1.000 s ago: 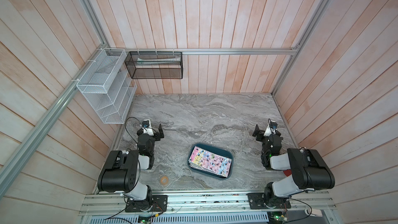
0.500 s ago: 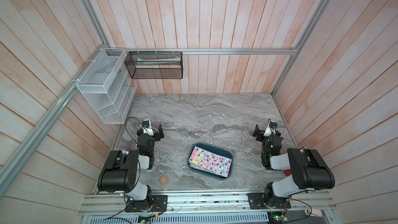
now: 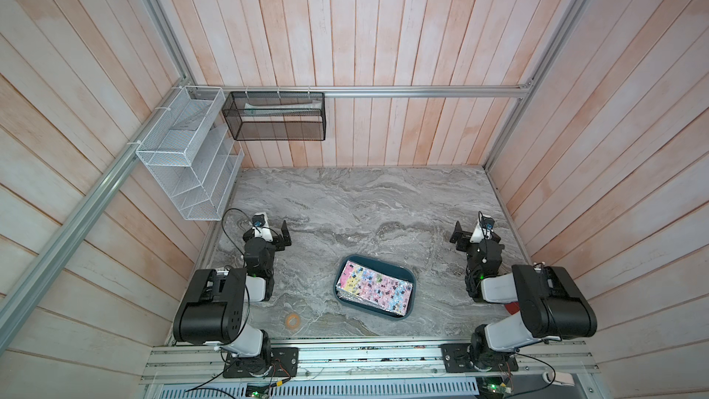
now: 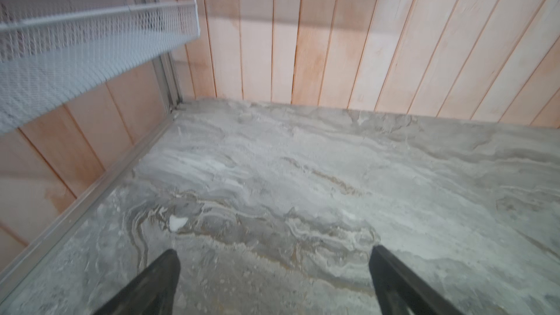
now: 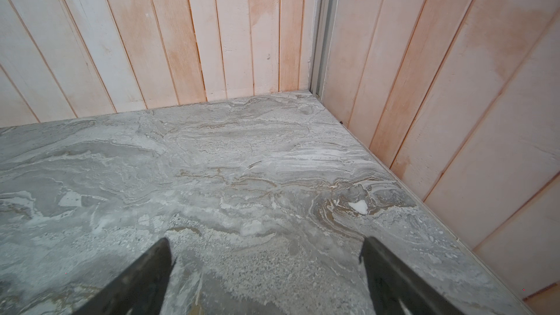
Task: Take the stickers out of the storage box
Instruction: Pick up the storage box at the center of the board.
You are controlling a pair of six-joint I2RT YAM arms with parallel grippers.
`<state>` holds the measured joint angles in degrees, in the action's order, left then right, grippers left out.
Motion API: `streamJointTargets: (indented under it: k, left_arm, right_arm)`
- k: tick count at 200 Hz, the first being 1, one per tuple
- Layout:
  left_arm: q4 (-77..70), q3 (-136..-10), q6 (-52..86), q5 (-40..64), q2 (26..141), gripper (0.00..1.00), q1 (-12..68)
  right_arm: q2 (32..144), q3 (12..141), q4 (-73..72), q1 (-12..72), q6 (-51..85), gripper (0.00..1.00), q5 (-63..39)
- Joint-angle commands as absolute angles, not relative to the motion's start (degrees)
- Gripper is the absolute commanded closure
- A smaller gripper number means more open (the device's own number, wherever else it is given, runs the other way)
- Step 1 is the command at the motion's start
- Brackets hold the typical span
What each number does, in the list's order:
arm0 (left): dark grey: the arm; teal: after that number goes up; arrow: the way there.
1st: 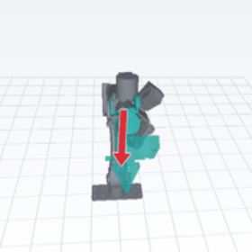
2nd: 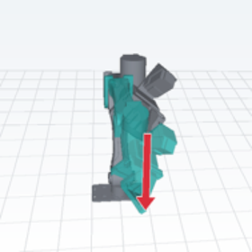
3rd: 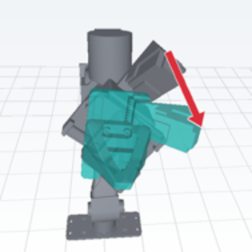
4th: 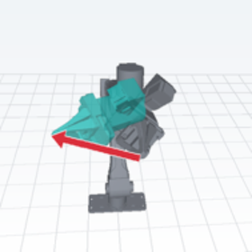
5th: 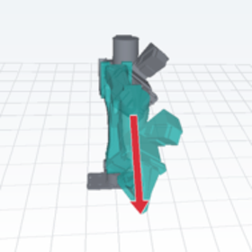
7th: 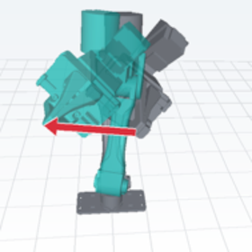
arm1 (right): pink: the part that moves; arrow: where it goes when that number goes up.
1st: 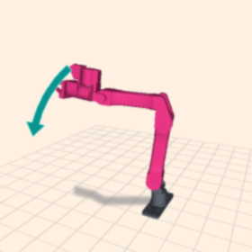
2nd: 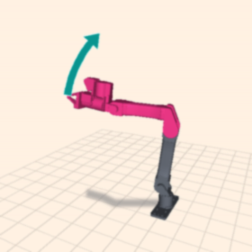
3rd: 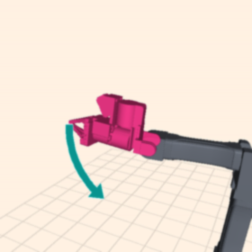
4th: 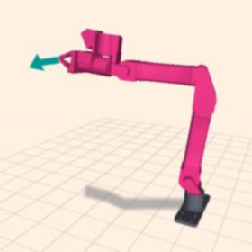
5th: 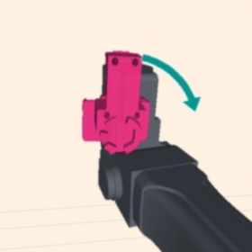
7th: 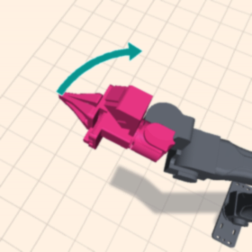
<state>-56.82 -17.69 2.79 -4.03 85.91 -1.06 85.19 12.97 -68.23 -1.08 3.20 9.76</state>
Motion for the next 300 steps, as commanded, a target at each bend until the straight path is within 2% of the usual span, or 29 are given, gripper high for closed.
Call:
streamJointTargets:
  k: [1,13,36,65,96,113,186,239,284,300]
  left_arm:
    - [-43.1,-24.3,3.6,-6.9,79.4,0.00,-1.1]
    - [-39.6,-26.1,4.0,-8.6,76.1,0.00,-0.8]
    - [-28.4,-30.6,11.3,-9.5,69.0,0.00,0.8]
    - [-10.1,-37.0,17.8,-12.3,60.1,0.00,6.7]
    - [6.0,-38.9,21.9,-10.3,49.3,0.00,9.6]
    - [12.9,-38.9,22.0,-10.5,44.9,0.00,9.7]
    - [17.1,-36.6,24.0,-3.8,36.1,0.00,9.7]
    - [18.0,-37.0,23.3,-2.2,34.8,0.00,10.2]
    - [18.2,-37.0,23.1,-2.2,34.8,0.00,10.3]
    - [18.2,-37.0,23.0,-2.4,34.9,0.00,10.3]
  right_arm:
    - [76.9,18.7,-54.6,0.0,0.8,0.02,5.8]
    - [73.4,23.9,-43.4,0.4,1.1,0.01,2.7]
    - [69.0,31.3,-33.4,3.3,-1.6,0.02,-3.4]
    - [69.1,44.7,-14.5,9.1,-5.0,0.02,-14.2]
    - [73.7,57.5,4.1,22.8,-9.7,0.02,-11.3]
    - [76.1,60.0,9.7,26.9,-9.3,0.03,-12.4]
    - [89.6,60.6,23.9,35.1,-14.1,0.22,-13.6]
    - [94.5,58.4,25.1,37.1,-14.1,0.28,-13.9]
    - [98.0,59.4,26.4,37.4,-14.9,0.43,-14.5]
    - [98.3,60.1,27.0,37.9,-15.1,0.42,-13.2]
